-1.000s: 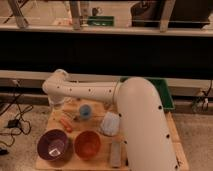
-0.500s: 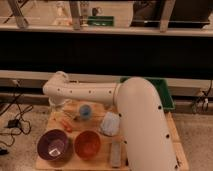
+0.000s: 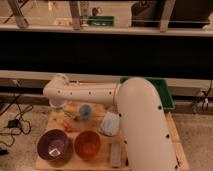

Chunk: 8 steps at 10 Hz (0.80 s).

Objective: Place pepper in tray

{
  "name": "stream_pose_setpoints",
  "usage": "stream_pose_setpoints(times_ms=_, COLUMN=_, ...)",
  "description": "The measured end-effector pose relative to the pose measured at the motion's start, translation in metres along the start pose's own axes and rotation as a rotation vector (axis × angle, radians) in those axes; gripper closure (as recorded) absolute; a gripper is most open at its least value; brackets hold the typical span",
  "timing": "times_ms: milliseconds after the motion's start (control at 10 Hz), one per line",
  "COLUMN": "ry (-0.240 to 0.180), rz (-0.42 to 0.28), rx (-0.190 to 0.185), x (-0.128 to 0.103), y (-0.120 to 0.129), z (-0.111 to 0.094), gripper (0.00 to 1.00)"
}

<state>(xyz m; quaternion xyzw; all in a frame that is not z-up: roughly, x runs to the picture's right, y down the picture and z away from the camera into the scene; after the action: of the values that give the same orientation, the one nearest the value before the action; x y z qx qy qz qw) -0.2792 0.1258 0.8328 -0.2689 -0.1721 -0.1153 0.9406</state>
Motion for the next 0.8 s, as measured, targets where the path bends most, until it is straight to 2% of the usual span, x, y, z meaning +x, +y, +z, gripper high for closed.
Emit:
stream_pose_setpoints(times_ms=400, ry=-0.001, rz=0.002, rx=-0.007, x=0.0, y=0.003, z=0.002, gripper=0.2)
stream_pose_setpoints(times_ms=800, ry=-0.006, rz=0.003, rx=-0.023, x=0.001, y=0.011, z=0.016, gripper=0.2)
